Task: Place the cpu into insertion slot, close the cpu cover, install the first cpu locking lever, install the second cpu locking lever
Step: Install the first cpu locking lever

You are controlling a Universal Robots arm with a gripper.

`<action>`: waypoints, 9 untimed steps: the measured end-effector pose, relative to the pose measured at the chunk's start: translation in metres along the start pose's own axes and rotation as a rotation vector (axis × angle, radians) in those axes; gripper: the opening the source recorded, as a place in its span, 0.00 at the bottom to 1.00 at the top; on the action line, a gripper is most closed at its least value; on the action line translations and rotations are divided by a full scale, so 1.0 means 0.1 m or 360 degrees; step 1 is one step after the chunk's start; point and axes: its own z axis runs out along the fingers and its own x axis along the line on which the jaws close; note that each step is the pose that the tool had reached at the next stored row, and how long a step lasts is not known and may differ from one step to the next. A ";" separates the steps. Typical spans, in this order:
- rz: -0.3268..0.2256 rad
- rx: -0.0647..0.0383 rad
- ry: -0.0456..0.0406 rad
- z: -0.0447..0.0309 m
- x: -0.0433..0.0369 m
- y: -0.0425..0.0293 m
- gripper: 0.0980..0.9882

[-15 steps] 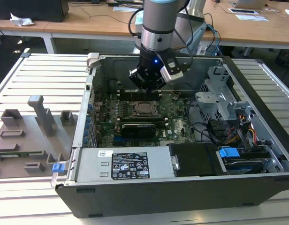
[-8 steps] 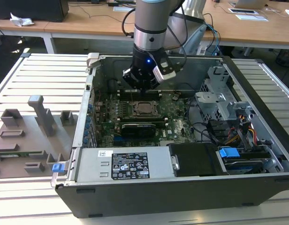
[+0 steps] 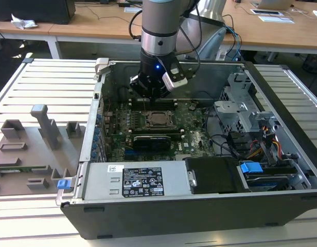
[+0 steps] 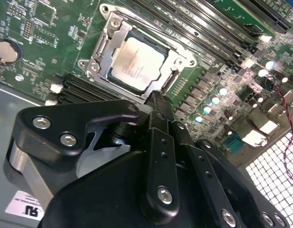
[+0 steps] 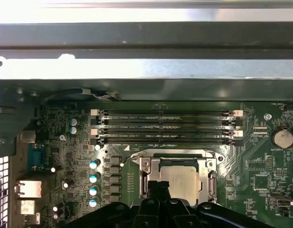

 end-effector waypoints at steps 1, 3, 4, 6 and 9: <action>0.0000 0.0000 0.0000 0.000 0.011 0.000 0.01; 0.0000 0.0000 0.0000 0.001 0.036 0.000 0.01; 0.0000 0.0000 0.0000 0.001 0.055 0.000 0.01; 0.0000 0.0000 0.0000 0.001 0.068 0.000 0.01; 0.0008 0.0000 0.0000 0.002 0.099 0.006 0.01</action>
